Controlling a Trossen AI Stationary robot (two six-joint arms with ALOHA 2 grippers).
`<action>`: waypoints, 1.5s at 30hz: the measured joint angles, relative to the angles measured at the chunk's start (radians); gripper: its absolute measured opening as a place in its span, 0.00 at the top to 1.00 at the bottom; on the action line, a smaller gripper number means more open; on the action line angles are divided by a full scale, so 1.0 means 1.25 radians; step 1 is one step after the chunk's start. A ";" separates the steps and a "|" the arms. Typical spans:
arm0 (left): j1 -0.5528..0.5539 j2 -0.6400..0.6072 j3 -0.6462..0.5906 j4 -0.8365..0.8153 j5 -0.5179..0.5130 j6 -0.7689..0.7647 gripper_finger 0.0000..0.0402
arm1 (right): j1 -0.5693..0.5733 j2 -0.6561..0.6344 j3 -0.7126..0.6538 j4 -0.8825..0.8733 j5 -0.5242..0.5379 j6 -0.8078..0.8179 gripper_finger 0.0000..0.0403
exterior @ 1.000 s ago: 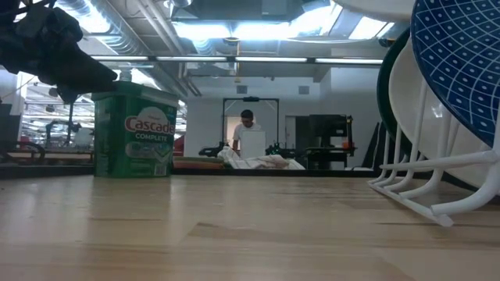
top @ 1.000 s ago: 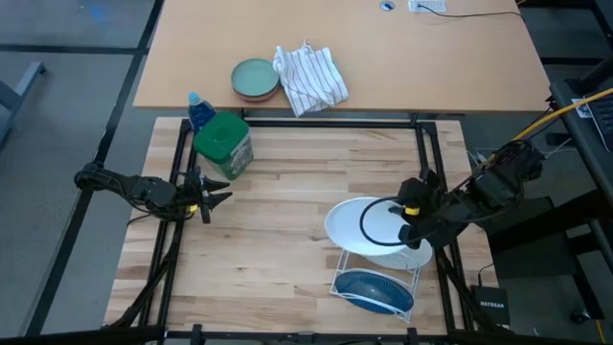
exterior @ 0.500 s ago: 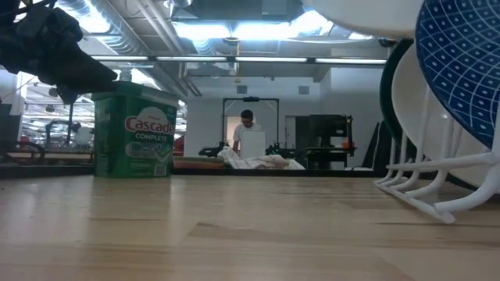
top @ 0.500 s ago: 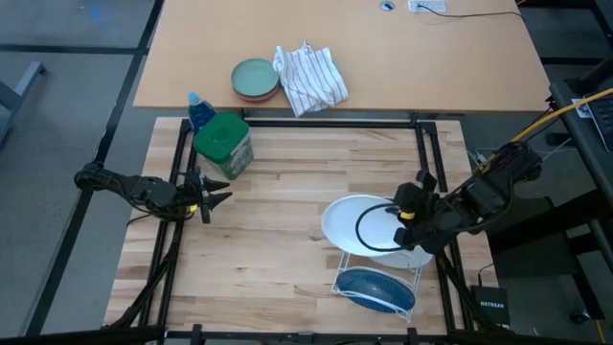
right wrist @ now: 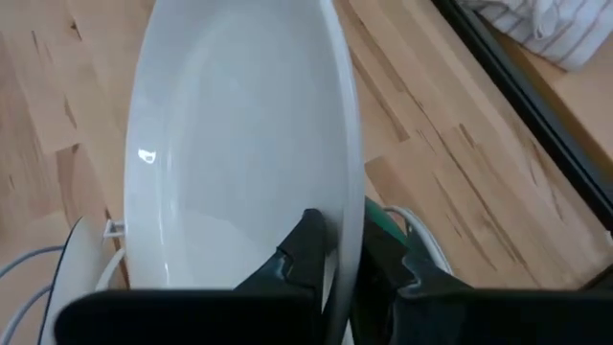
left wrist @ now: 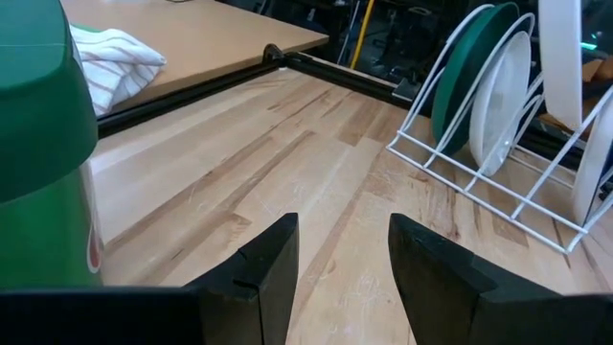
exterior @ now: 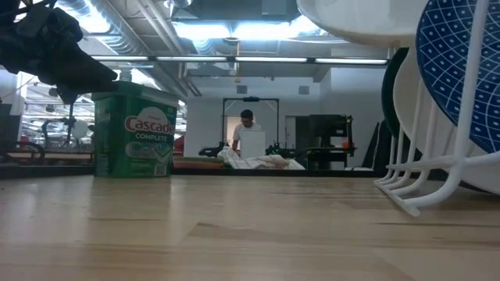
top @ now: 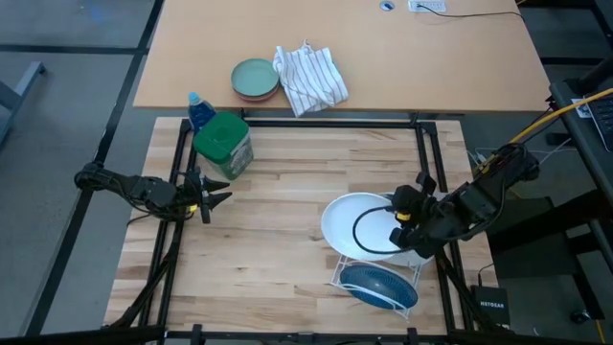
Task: Sort dishes
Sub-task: Put the white plate on the dish rack
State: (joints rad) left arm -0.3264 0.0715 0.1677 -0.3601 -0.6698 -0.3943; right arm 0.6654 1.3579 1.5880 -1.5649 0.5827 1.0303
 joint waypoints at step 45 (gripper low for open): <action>0.000 0.000 0.000 -0.004 -0.006 -0.035 0.62 | 0.145 0.188 -0.077 0.003 0.048 0.010 0.96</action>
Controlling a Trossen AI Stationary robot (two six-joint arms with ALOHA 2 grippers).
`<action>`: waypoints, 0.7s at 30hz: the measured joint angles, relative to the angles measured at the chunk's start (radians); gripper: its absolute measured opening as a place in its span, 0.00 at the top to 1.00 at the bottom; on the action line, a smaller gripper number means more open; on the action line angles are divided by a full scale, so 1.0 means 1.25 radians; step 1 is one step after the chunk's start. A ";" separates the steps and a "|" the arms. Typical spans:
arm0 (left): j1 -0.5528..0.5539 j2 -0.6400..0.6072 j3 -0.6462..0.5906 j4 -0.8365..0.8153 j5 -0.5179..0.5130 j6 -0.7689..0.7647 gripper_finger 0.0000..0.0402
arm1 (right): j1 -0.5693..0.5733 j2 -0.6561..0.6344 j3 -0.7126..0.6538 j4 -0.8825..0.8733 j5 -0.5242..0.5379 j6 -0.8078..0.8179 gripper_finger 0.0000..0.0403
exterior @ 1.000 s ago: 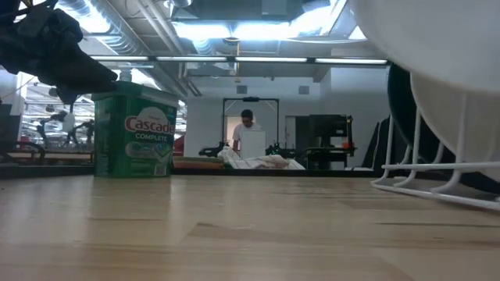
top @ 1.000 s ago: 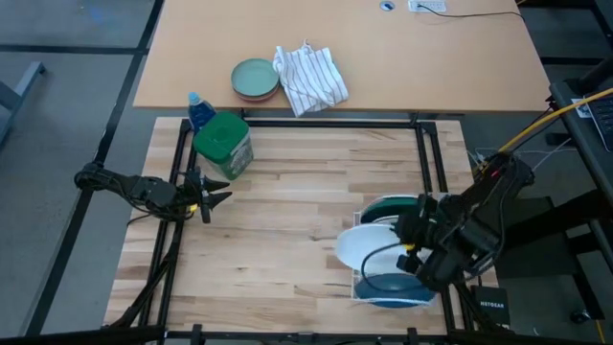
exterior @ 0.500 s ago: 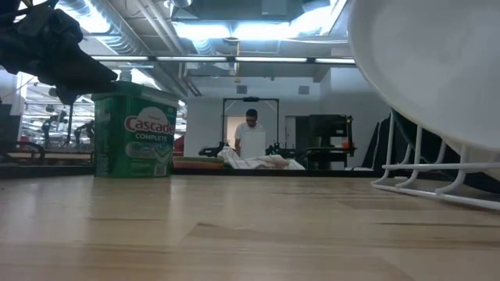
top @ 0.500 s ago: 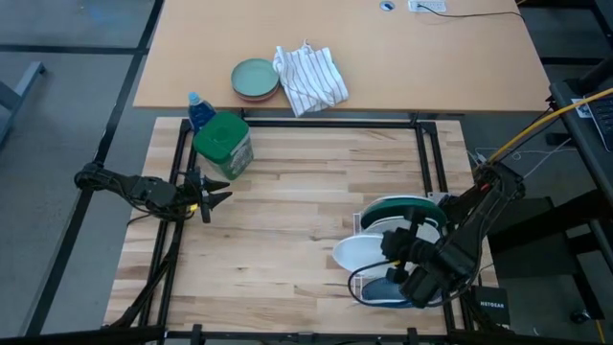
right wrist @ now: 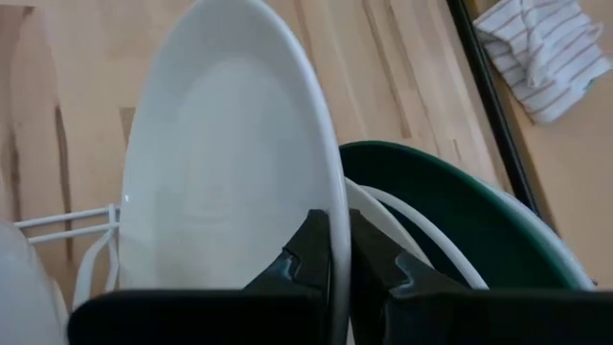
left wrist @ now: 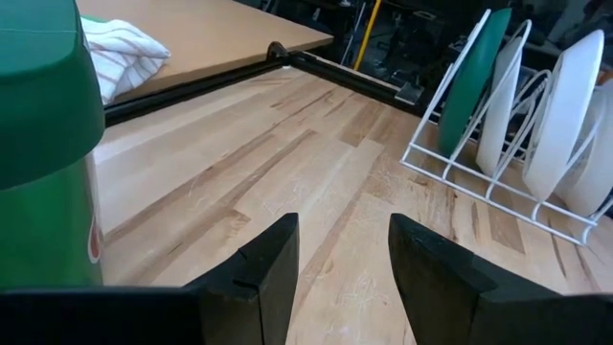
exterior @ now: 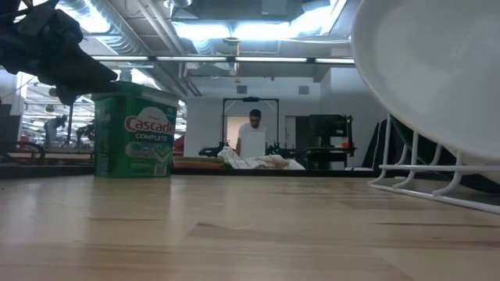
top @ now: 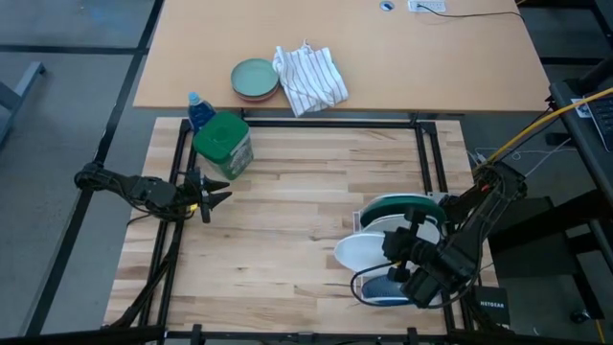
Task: Sort dishes
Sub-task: Put the white plate on the dish rack
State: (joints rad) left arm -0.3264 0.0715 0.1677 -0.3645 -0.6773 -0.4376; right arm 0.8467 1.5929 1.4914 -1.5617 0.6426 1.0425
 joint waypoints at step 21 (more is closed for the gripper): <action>0.000 0.000 0.000 -0.049 0.000 0.002 0.62 | -0.001 -0.002 -0.003 -0.005 0.009 -0.041 0.95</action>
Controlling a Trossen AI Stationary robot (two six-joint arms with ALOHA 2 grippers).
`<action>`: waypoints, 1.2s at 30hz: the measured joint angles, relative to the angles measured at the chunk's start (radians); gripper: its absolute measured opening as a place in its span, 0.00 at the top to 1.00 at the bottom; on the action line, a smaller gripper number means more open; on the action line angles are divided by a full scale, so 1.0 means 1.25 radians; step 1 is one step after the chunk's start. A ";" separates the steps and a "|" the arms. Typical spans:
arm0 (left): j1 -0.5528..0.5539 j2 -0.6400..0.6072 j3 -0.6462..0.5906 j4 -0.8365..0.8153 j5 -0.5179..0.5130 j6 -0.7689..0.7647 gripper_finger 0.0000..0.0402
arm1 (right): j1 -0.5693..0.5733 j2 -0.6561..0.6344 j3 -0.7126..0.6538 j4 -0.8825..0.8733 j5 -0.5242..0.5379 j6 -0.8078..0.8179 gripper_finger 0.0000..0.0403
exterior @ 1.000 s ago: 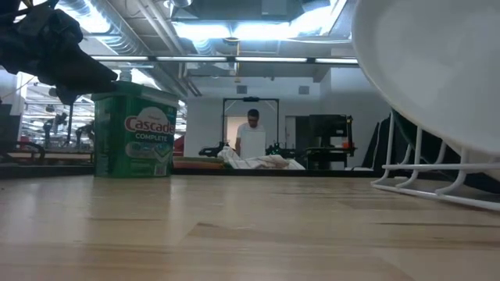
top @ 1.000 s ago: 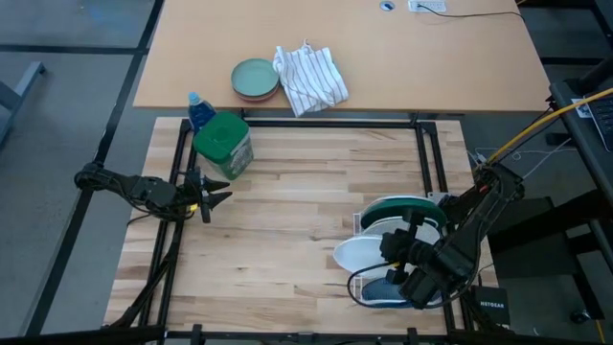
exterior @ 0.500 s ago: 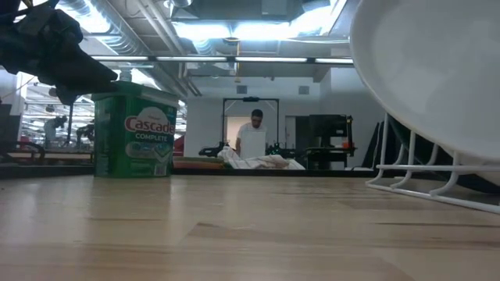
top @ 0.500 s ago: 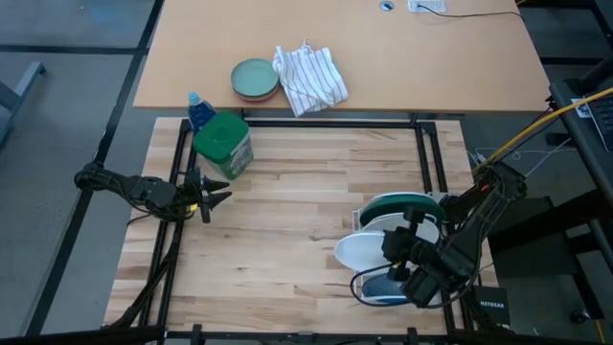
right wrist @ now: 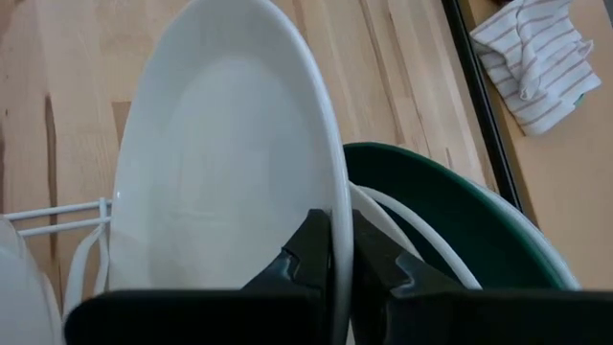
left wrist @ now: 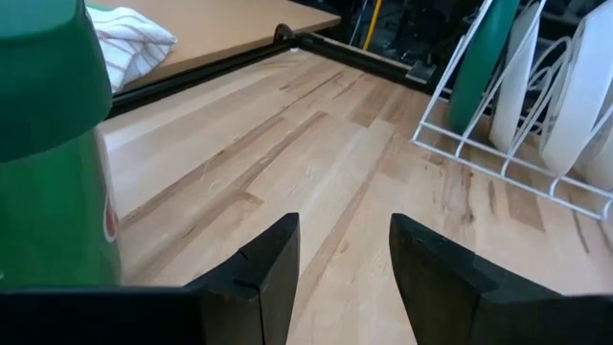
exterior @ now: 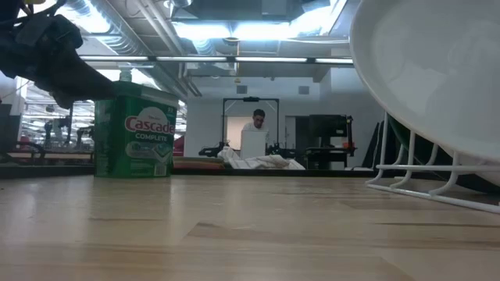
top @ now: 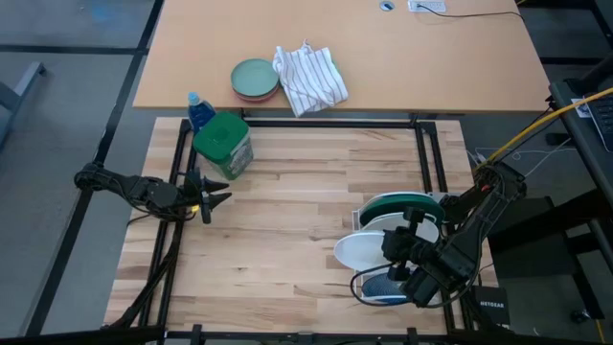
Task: Sort dishes
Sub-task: Put the white plate on the dish rack
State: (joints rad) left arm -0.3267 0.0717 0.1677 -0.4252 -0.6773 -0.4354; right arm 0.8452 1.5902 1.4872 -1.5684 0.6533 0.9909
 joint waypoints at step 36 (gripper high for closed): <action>0.001 0.000 0.000 -0.010 -0.005 -0.004 0.62 | 0.088 0.011 -0.004 0.000 -0.148 0.042 0.91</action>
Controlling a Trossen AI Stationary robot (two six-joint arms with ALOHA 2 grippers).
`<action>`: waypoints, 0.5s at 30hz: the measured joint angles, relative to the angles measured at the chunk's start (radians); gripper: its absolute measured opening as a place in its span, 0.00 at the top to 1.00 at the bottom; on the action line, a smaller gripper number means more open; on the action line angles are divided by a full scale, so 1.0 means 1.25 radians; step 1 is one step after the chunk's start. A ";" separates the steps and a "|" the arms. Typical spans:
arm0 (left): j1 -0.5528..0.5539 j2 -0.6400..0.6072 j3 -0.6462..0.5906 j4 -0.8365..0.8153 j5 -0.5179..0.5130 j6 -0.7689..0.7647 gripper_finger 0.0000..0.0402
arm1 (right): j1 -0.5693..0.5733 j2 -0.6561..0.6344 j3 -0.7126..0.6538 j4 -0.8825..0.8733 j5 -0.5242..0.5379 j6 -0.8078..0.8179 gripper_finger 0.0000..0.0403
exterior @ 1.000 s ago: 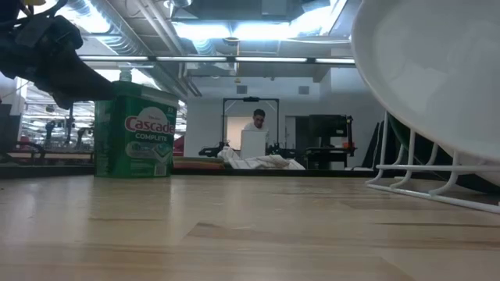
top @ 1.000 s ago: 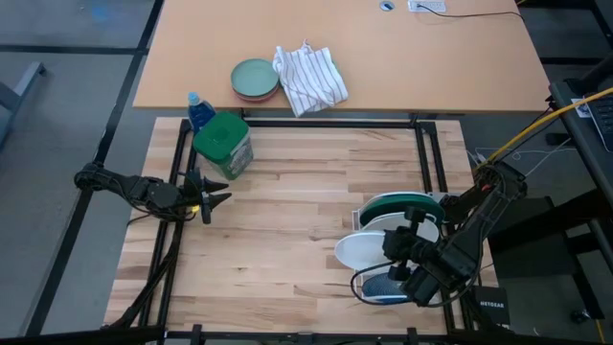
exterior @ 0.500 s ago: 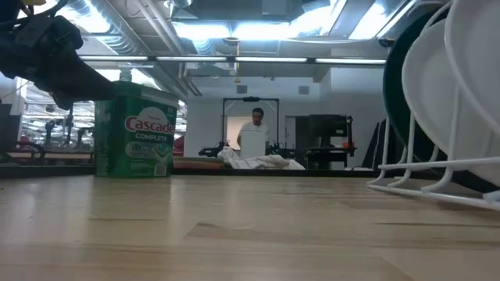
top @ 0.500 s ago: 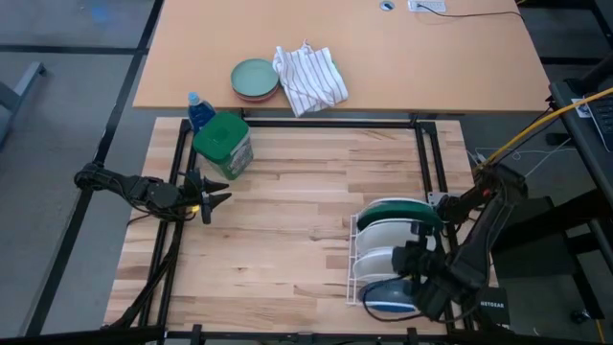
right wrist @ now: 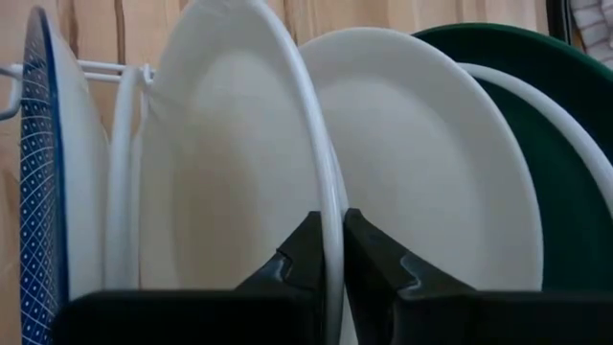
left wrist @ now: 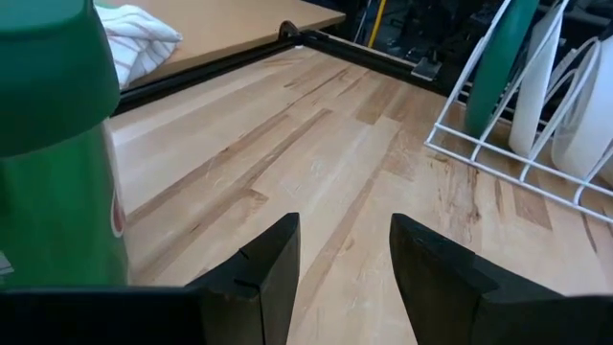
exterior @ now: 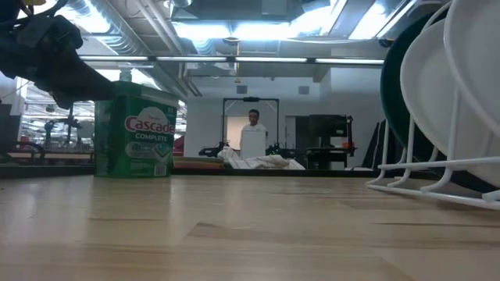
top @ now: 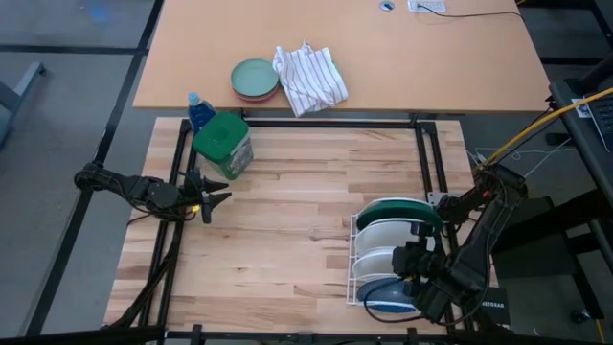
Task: Sort dishes
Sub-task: Put the white plate on the dish rack
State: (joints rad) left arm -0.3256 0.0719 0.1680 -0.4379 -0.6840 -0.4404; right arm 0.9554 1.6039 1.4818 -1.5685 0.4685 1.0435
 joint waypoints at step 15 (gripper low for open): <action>0.000 0.000 0.000 0.003 0.000 0.001 0.62 | -0.002 0.000 0.010 -0.001 -0.066 0.020 0.64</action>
State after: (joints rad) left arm -0.3256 0.0719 0.1680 -0.4339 -0.6842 -0.4389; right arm 0.9533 1.6042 1.4944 -1.5695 0.3861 1.0688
